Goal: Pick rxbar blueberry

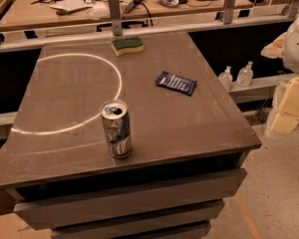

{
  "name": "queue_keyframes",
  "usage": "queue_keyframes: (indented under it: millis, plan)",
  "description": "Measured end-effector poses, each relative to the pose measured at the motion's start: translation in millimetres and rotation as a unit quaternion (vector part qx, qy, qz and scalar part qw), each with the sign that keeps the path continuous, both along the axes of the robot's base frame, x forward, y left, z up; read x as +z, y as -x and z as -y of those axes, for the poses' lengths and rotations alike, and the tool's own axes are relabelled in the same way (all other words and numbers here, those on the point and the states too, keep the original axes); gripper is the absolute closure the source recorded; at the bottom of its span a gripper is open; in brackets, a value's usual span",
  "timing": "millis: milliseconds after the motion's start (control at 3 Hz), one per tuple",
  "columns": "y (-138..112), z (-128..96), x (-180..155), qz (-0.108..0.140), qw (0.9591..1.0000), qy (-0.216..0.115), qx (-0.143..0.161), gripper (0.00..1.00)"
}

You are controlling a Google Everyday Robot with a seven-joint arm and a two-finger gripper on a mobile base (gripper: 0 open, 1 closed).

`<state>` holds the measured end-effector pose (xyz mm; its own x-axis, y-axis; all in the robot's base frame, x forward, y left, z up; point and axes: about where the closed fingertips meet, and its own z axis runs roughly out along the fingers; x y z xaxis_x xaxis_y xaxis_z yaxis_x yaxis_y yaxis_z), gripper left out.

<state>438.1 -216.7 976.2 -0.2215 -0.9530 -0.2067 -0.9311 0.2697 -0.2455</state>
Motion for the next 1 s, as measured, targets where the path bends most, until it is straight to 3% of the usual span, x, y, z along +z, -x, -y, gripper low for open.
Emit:
queue_keyframes:
  millis: [333,667,1000]
  plan:
    - [-2,-1,1,0.007,0.9999,-0.010,-0.006,0.00]
    - [-13,-3,-10,0.013,0.9962,-0.068,-0.052,0.00]
    - [-38,1,-25,0.025,0.9850,-0.141,-0.097,0.00]
